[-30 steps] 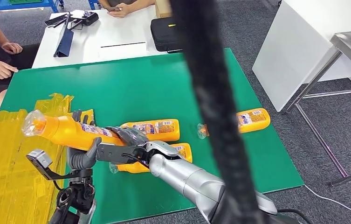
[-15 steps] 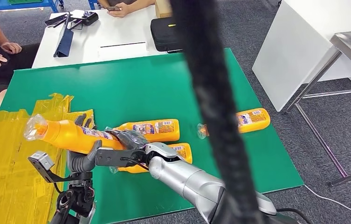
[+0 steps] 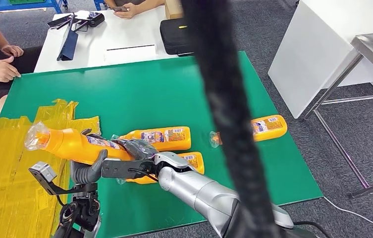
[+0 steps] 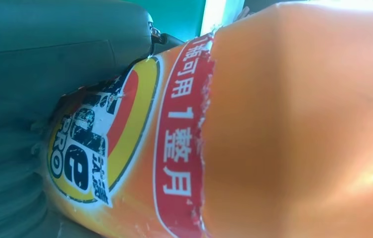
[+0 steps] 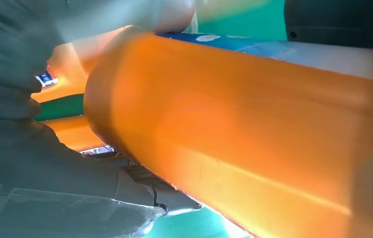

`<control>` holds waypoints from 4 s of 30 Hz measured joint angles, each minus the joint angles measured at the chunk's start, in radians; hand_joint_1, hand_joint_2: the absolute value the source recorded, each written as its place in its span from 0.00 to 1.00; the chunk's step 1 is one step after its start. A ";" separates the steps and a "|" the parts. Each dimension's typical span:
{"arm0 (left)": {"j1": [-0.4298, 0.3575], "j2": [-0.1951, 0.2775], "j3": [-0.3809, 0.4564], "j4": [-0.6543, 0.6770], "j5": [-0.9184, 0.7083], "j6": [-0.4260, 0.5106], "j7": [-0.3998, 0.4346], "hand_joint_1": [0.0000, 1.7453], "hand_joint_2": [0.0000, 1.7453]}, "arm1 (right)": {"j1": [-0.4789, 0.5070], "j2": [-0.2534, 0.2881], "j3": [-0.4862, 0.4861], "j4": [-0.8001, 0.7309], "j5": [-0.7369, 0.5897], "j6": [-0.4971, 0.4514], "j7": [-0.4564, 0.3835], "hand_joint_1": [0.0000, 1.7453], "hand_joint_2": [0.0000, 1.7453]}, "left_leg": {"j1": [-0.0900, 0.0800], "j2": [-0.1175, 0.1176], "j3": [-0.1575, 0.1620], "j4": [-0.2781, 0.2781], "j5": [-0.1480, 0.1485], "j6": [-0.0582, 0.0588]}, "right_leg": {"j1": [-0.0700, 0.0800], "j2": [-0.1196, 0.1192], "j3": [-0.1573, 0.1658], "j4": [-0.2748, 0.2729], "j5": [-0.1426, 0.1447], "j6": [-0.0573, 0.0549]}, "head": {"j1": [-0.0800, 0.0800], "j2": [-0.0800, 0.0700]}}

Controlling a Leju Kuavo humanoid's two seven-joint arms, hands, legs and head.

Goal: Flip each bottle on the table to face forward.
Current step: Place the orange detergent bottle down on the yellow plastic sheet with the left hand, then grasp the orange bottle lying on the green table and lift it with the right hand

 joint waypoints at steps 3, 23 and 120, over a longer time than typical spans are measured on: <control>0.000 0.000 0.000 0.000 0.000 0.000 -0.001 1.00 1.00 | 0.000 0.000 0.000 0.001 0.002 -0.005 0.000 0.36 0.75 | 0.000 0.000 0.000 0.000 0.000 0.000 | 0.000 0.000 0.000 0.000 0.000 0.000 | 0.000 0.000; 0.049 0.094 0.173 -0.379 -0.447 0.773 -0.017 1.00 1.00 | 0.017 -0.185 -0.492 -0.233 0.004 0.127 -0.276 0.00 0.00 | 0.000 -0.002 -0.001 0.000 0.001 0.000 | 0.000 -0.001 0.000 0.000 0.000 0.000 | 0.000 0.000; 0.007 0.252 0.447 0.346 -1.312 0.856 -0.017 0.00 0.00 | 0.715 -0.606 -0.518 -1.038 0.723 0.007 0.164 0.00 0.00 | -0.001 -0.011 0.008 -0.002 0.001 -0.005 | -0.001 -0.006 0.008 0.001 -0.001 -0.002 | 0.000 0.000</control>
